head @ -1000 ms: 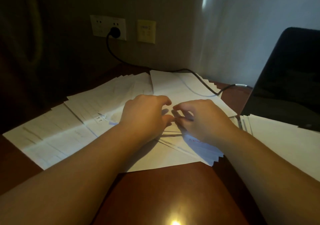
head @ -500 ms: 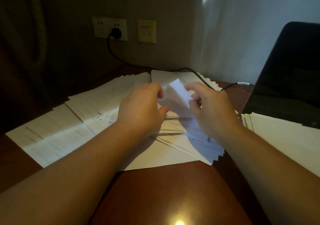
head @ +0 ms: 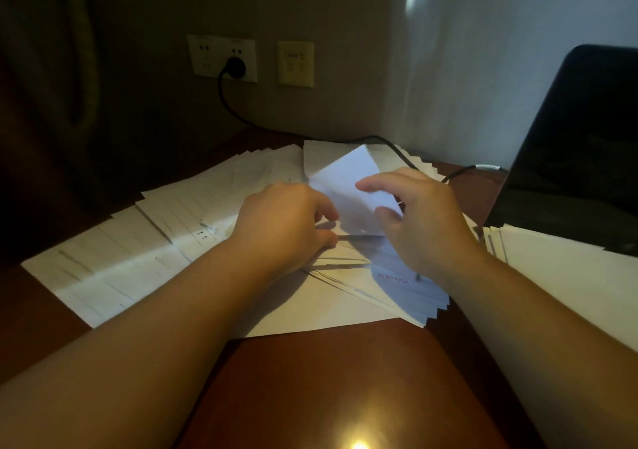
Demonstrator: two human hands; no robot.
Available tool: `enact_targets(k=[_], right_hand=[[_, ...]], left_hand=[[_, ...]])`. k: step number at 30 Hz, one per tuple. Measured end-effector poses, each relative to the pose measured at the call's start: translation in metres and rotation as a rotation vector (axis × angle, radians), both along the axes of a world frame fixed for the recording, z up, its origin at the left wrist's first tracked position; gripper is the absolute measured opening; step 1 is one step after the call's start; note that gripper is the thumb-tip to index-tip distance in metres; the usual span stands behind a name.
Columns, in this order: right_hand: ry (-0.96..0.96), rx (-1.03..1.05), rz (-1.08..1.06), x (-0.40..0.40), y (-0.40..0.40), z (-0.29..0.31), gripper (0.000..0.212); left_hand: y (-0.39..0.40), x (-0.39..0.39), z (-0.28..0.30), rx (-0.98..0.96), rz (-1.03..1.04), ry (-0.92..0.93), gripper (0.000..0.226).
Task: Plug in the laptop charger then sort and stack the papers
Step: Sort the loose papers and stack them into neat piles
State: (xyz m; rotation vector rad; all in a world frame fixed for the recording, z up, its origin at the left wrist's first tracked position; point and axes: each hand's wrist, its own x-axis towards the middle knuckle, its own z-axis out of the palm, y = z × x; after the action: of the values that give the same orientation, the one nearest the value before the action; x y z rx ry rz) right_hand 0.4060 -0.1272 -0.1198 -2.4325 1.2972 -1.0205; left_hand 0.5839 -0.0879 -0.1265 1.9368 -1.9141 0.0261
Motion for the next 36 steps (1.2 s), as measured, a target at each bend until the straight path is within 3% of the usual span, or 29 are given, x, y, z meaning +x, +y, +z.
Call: enact_targets(k=[7, 11, 14, 17, 23, 36], right_hand=[[0.092, 0.075, 0.057, 0.002, 0.004, 0.002, 0.028], [0.221, 0.055, 0.097, 0.003, 0.003, 0.002, 0.022], [0.160, 0.005, 0.056, 0.001, 0.000, -0.002, 0.020], [0.046, 0.026, 0.023, 0.001, 0.000, -0.003, 0.018], [-0.092, 0.046, -0.053, 0.000, 0.001, 0.000, 0.017], [-0.170, -0.042, -0.192, 0.002, 0.001, 0.001, 0.014]], left_hand=[[0.000, 0.000, 0.003, -0.085, 0.020, -0.041, 0.022], [0.003, 0.003, 0.005, -0.257, -0.021, 0.060, 0.018], [0.005, 0.001, 0.005, -0.340, -0.023, 0.174, 0.030], [0.004, 0.000, 0.004, -0.300, 0.029, 0.217, 0.051], [0.003, -0.004, 0.005, -0.199, 0.159, 0.199, 0.072], [-0.005, -0.003, -0.010, -0.036, 0.039, -0.038, 0.054]])
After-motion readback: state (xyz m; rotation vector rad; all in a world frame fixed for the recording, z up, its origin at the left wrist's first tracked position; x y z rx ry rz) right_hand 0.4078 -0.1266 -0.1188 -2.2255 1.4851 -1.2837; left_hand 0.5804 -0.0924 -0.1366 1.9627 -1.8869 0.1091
